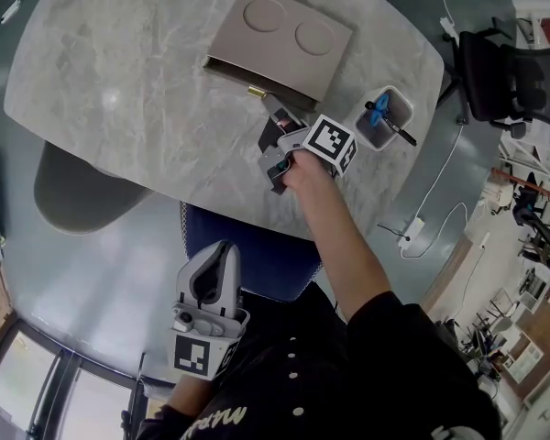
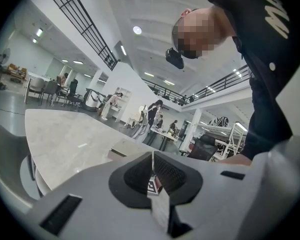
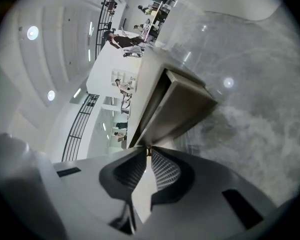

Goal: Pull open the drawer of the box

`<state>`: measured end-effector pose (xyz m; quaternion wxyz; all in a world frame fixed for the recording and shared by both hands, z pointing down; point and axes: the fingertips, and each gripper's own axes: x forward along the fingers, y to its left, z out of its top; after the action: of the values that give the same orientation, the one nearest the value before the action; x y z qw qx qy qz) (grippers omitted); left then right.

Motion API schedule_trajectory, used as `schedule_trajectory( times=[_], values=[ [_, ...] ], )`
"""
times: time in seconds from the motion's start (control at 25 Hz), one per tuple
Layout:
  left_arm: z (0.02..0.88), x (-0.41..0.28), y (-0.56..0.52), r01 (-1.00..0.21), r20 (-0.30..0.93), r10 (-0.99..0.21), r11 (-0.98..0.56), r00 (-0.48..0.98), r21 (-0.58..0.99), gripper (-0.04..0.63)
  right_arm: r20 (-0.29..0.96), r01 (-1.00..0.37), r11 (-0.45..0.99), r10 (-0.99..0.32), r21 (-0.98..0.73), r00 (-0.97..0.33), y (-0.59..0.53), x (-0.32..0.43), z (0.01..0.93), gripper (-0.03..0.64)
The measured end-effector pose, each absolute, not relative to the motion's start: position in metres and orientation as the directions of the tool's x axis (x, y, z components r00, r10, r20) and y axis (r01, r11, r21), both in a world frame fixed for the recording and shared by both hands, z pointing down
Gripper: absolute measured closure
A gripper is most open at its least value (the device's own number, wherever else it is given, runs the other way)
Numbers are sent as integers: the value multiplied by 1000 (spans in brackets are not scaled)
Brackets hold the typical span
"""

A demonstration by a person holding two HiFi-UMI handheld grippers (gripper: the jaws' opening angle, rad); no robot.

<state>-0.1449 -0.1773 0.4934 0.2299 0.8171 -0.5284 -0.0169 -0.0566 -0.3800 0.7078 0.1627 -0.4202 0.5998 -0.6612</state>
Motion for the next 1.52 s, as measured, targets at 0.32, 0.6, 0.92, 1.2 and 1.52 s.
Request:
schedule_trajectory(
  times=[0.32,0.6,0.92,1.2,1.52],
  values=[
    [480,-142,-178,-857,198,-874,-350,445,378,575,390,-345,-212,-691,-914,-609,-348,-68,702,595],
    [476,-142,-179,-862,202,-873,-354,444,364,575,418,-395,-197,-666,-897,-618,-326,-75,701,595],
    [477,-141,-180,-866,210,-875,-346,437,360,575,435,-404,-205,-639,-891,-635,-303,-85,706,595],
    [480,-143,-183,-869,223,-872,-341,435,359,575,452,-418,-211,-617,-884,-644,-284,-88,707,595],
    [481,-143,-183,-867,225,-871,-341,437,362,575,469,-414,-237,-586,-879,-661,-260,-99,713,595]
  ],
)
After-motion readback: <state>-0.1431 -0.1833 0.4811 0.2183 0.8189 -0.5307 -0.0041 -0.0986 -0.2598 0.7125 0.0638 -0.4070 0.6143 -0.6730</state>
